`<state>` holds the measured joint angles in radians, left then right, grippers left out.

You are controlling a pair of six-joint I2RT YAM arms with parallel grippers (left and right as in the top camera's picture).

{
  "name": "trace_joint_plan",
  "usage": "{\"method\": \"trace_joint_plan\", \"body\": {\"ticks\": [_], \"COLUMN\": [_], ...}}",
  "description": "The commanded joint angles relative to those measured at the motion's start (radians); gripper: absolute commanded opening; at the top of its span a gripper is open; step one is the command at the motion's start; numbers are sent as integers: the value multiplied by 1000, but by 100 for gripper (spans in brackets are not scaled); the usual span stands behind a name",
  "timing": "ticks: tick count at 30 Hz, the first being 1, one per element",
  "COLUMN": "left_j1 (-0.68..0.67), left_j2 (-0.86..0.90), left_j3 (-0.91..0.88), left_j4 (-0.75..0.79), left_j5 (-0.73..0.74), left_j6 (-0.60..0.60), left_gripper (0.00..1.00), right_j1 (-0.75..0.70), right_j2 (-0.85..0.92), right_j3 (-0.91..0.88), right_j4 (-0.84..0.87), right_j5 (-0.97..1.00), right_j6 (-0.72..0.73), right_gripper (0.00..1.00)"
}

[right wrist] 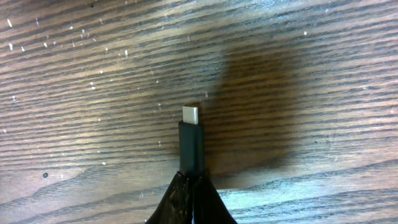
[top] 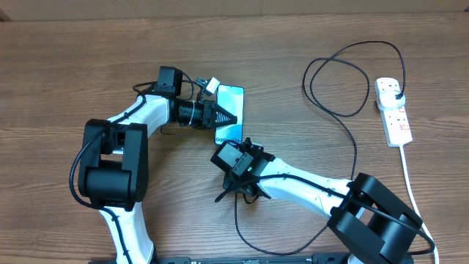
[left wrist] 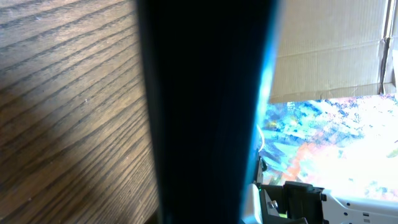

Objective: Plug charger to phone and switch on socket
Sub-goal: 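Lift the plug with the right gripper toward the phone's bottom edge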

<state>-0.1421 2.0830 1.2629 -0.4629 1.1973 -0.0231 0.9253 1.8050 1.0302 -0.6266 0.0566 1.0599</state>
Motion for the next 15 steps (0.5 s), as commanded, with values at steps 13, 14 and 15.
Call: {"method": "trace_joint_plan", "body": {"ticks": [13, 14, 15], "left_j1": [0, 0, 0], "left_j2": [-39, -39, -39], "left_j3": [0, 0, 0], "left_j4": [12, 12, 12], "left_j5": [31, 31, 31], "left_j6": [27, 27, 27], "left_gripper": [4, 4, 4], "right_j1": [2, 2, 2], "right_j2": [7, 7, 7], "right_j3": [-8, -8, -8], "right_j4": [10, 10, 10], "right_j5": [-6, -6, -6], "right_j6": [-40, -40, -40], "right_gripper": [4, 4, 4]}}
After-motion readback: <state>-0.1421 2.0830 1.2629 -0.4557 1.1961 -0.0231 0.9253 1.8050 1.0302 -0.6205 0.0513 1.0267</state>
